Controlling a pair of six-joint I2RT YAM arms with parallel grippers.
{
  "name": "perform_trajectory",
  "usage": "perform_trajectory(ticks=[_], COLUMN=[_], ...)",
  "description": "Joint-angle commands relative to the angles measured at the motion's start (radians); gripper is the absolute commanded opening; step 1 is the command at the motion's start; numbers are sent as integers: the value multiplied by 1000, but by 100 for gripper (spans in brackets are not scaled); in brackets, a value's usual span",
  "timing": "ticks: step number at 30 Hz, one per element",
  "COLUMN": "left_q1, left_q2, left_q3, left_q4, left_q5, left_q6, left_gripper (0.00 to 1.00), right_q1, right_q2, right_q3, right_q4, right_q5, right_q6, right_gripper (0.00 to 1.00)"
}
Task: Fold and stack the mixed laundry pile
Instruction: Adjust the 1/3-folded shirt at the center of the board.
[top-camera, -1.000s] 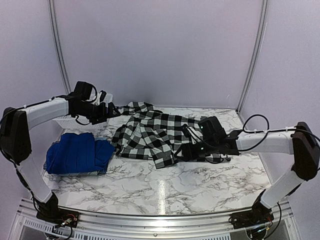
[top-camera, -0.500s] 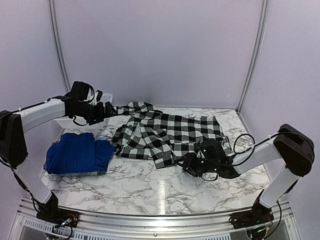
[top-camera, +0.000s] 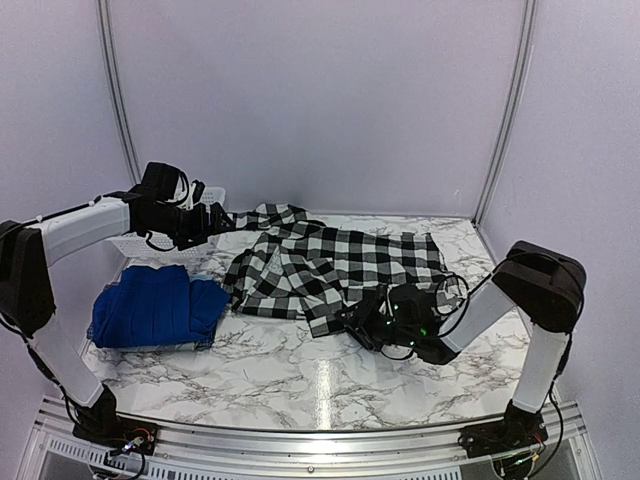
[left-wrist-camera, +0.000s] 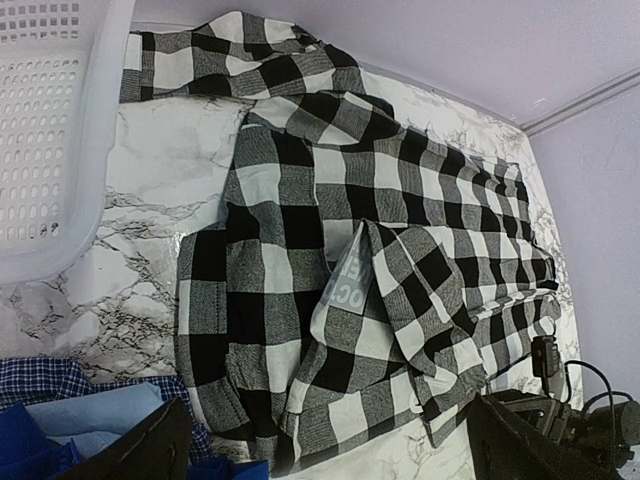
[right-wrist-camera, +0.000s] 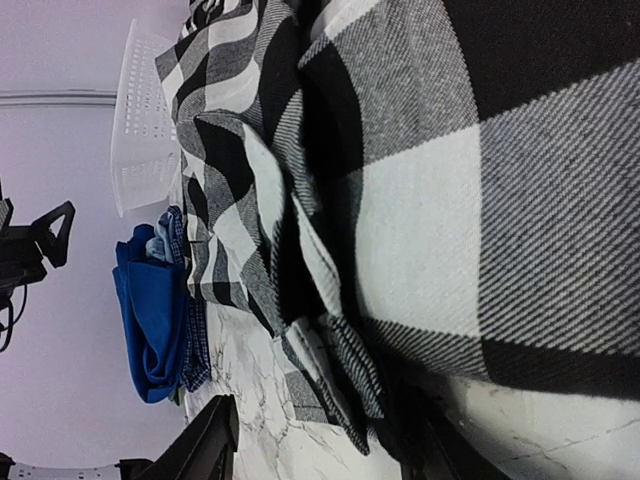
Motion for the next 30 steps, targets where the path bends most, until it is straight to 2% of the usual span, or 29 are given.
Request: perform_trajectory(ticks=[1,4,6,9,12,14,20,26,30], left_q1=[1,2,1,2,1,1,1,2,1], left_q2=[-28,-22,-22,-22,-16,-16,-10,3,-1], left_q3=[27,28,28,28,33,35,39,42,31], left_q4=[4,4,4,4,4,5,6,6,6], left_q5=[0,9,10,10,9,8,3,9,-15], left_q6=[13,8,10,13,16,18,22,31,42], left_gripper=[99,99,99,99,99,99,99,99,99], right_q1=[6,3,-6,-19,-28,-42,-142,-221,-269], right_q2=[82,88,51,-23,-79,-112,-120,-64,-85], right_q3=[5,-12,-8,69,201,260,400,542,558], right_q4=[64,97,70,-173,-460,-588,-884,-1162,-1247], right_q5=[-18,-31,-45,-46,-37,-12,-98,-192,-203], right_q6=[59,68,47,-62,-200,-254,-407,-641,-750], right_gripper=[50,37,22,0,0,0,0,0,0])
